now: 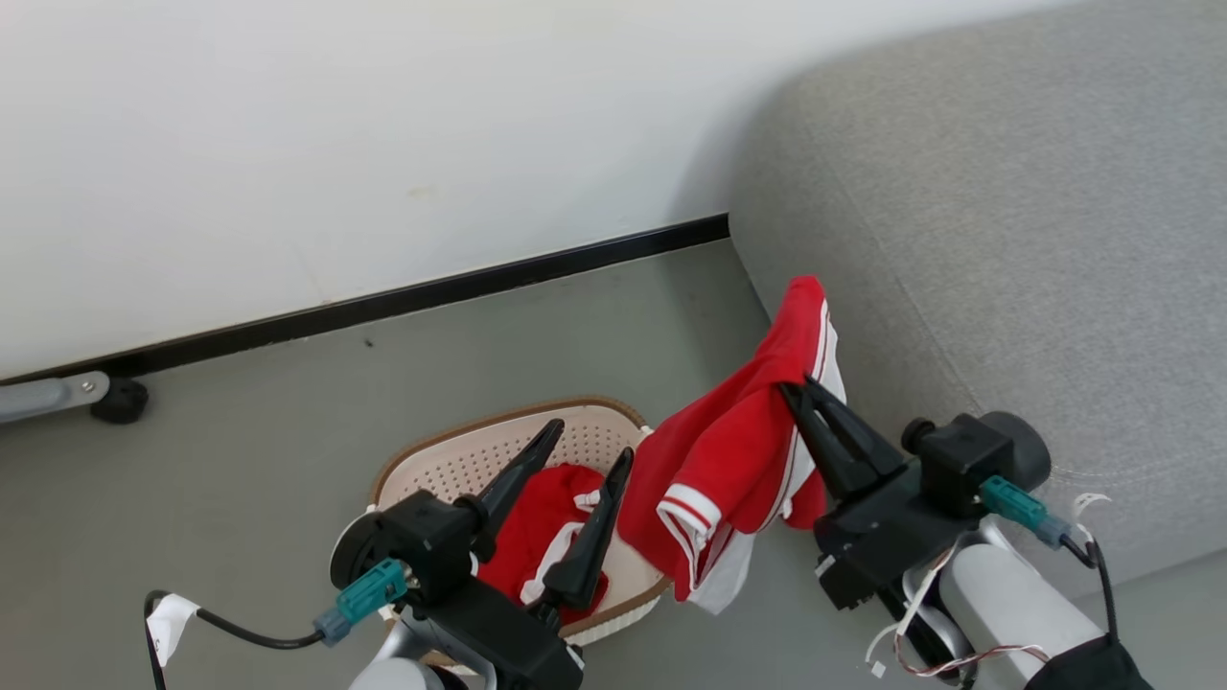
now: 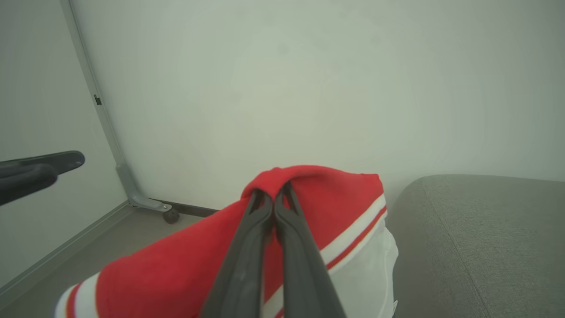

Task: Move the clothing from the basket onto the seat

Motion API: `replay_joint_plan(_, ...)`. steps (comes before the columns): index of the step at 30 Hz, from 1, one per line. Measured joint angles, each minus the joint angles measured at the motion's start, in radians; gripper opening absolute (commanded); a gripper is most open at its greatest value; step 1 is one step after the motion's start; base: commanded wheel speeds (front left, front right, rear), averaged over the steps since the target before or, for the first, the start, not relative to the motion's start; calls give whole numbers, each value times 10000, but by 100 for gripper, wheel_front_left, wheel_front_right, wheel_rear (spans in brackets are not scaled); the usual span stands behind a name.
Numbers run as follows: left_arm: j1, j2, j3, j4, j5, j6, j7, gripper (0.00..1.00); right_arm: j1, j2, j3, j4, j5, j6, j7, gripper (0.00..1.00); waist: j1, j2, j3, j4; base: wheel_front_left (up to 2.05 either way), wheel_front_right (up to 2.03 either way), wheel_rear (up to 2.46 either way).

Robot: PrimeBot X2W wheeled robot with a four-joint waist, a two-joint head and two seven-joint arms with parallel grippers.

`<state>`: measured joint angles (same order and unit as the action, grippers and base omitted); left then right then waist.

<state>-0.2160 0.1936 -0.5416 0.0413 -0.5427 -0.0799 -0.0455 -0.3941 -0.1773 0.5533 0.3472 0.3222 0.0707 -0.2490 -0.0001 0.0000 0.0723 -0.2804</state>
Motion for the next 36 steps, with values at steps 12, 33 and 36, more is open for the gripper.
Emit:
replay_joint_plan(12,88,-138,-284,-167,0,-8,0,100,631,-656,-773,-888,-188,-17,-2,0,0,0,-140,-623,0,0,0)
replay_joint_plan(33,204,-196,-571,-531,2,-6,153,100,882,-1229,-2136,-1783,-499,-88,-2,0,2,0,217,-1030,0,0,0)
replay_joint_plan(36,200,-263,-731,-637,52,-6,276,100,545,-1467,-2592,-1822,-470,-86,-2,0,1,0,407,-980,0,0,0)
